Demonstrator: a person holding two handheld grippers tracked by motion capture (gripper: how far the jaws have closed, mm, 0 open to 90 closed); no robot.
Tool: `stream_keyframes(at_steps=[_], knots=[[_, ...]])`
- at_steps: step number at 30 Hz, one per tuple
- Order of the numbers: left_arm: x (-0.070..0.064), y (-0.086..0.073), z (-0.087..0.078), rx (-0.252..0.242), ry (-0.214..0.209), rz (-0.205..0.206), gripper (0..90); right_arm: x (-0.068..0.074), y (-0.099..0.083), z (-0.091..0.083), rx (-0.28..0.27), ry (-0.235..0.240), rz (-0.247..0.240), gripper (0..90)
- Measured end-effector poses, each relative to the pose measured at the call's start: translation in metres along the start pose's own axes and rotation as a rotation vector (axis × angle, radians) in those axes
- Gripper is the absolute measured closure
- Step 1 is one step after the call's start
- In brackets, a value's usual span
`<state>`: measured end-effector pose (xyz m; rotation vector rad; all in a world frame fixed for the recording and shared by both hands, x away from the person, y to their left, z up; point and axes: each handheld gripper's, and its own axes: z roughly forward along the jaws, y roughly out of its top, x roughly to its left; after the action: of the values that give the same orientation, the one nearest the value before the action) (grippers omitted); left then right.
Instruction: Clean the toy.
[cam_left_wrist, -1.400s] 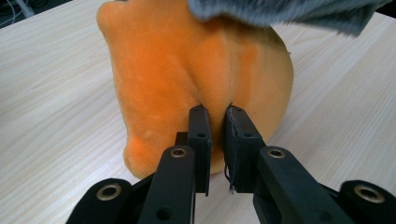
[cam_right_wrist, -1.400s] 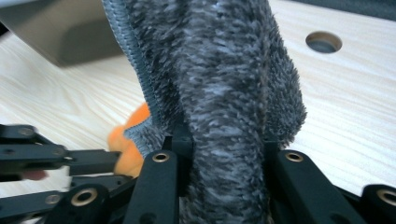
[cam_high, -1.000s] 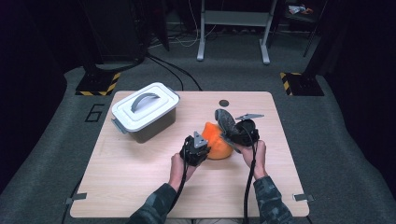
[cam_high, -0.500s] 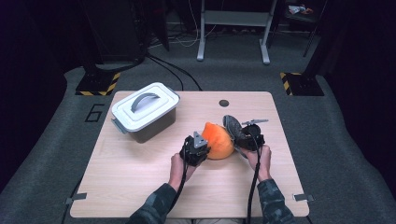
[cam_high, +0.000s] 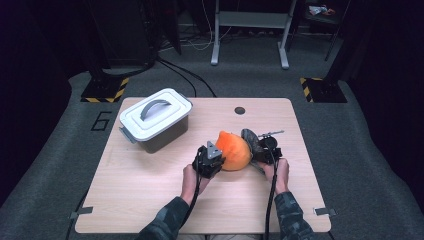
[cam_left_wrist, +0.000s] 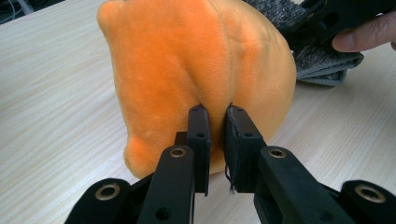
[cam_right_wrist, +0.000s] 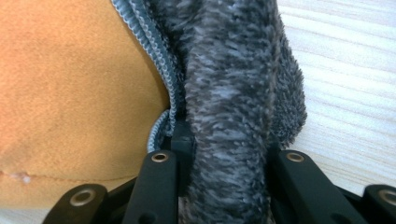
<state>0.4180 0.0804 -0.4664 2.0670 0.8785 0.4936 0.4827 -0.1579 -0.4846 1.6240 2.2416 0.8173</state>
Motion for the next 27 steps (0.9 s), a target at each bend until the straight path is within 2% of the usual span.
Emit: stream_keyframes(at_steps=[3, 6, 9, 11, 12, 14, 15, 19, 20, 21, 22, 27], knots=[[0.000, 0.000, 0.000, -0.001, 0.003, -0.002, 80.9, -0.002, 0.002, -0.007, -0.006, -0.008, 0.002, 69.4], [0.001, 0.000, -0.001, -0.003, 0.000, -0.008, 80.8, 0.000, 0.006, -0.025, -0.081, -0.006, 0.001, 69.4], [0.002, 0.000, 0.000, -0.006, 0.003, -0.009, 80.7, 0.011, 0.013, -0.047, -0.157, 0.014, -0.025, 69.4], [0.001, 0.000, -0.001, -0.007, 0.003, -0.012, 80.4, 0.023, 0.017, -0.056, -0.167, 0.031, -0.062, 69.4], [0.002, -0.001, -0.001, -0.010, 0.007, -0.015, 80.2, 0.029, 0.019, -0.057, -0.155, 0.046, -0.074, 69.5], [0.002, 0.000, -0.001, -0.010, 0.005, -0.015, 79.7, 0.036, 0.020, -0.051, -0.118, 0.029, -0.120, 69.6], [0.002, 0.000, -0.001, -0.010, 0.002, -0.017, 79.2, 0.037, 0.020, -0.047, -0.098, 0.024, -0.124, 69.6], [0.003, 0.000, -0.002, -0.014, -0.005, 0.001, 74.2, 0.030, 0.018, -0.038, -0.101, 0.036, -0.092, 69.7], [0.003, 0.000, -0.002, -0.015, -0.007, 0.007, 72.2, 0.028, 0.018, -0.036, -0.107, 0.040, -0.100, 69.7], [0.003, 0.001, -0.003, -0.017, -0.006, 0.017, 70.8, 0.027, 0.018, -0.036, -0.098, 0.035, -0.088, 69.7], [0.003, 0.001, -0.003, -0.015, -0.005, 0.016, 68.4, 0.026, 0.019, -0.035, -0.098, 0.033, -0.102, 69.7], [0.004, 0.000, -0.003, 0.004, 0.014, 0.025, 57.9, 0.022, 0.022, -0.030, -0.092, 0.021, -0.099, 69.7]])
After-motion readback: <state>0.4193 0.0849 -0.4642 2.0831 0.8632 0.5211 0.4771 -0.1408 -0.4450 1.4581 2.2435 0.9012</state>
